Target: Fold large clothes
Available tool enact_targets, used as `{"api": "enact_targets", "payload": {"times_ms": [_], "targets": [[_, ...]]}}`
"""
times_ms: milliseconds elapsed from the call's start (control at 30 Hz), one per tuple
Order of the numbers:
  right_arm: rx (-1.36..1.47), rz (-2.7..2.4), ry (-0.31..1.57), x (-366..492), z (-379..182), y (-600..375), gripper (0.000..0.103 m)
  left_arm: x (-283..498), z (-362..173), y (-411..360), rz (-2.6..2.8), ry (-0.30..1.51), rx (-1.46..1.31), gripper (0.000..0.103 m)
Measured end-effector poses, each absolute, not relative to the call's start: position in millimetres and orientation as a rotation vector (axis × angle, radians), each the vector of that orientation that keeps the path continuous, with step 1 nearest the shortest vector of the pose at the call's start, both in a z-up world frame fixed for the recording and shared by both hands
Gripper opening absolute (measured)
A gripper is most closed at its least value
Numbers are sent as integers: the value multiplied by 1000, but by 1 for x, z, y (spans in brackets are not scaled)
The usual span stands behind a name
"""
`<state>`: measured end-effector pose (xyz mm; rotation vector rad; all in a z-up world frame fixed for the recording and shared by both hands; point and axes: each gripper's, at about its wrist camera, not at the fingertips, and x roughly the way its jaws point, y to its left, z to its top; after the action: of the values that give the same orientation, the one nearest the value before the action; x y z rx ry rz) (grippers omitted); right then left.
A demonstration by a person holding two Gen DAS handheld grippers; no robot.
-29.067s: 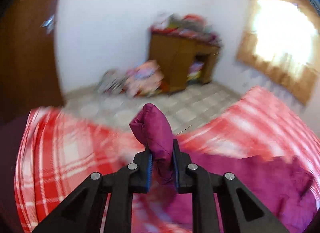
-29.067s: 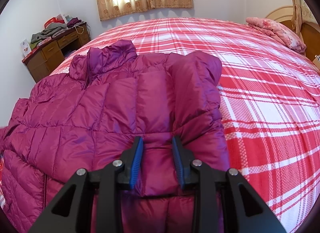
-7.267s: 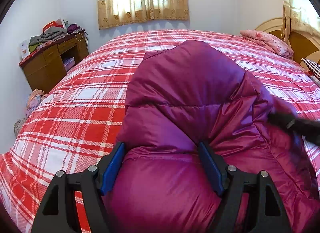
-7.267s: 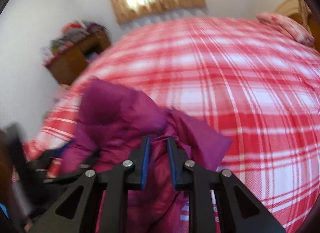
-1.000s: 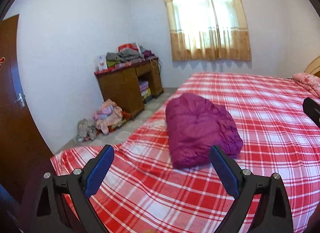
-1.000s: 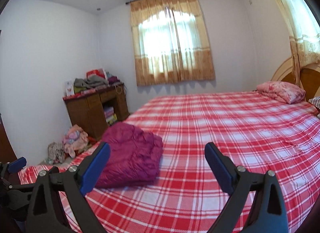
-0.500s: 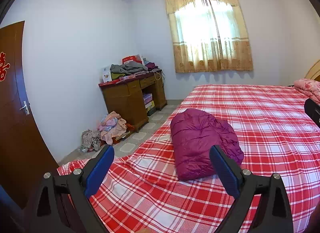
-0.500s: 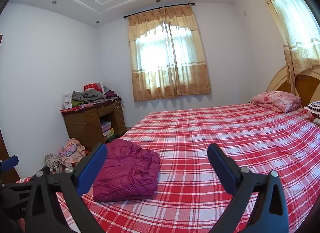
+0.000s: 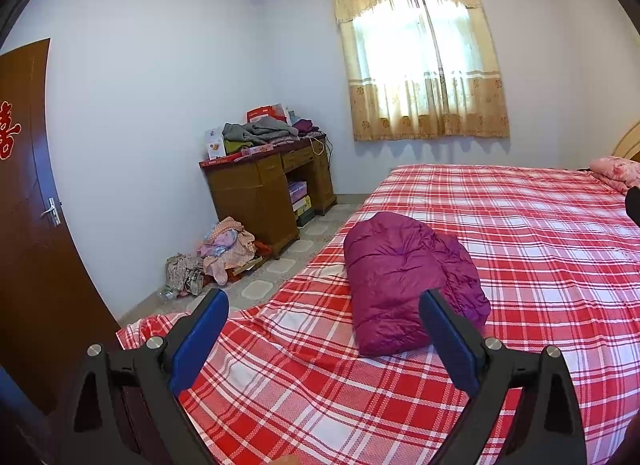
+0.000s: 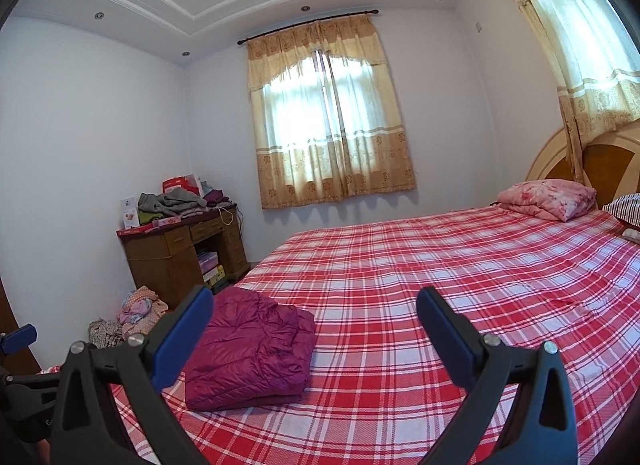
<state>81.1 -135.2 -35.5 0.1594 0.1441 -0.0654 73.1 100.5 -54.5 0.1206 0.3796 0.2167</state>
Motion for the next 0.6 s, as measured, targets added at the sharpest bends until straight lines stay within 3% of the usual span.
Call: {"api": "enact_targets", "payload": {"times_ms": [600], "targets": [[177, -87, 147, 80, -37, -145, 103, 70, -52, 103, 223, 387, 124, 97]]}}
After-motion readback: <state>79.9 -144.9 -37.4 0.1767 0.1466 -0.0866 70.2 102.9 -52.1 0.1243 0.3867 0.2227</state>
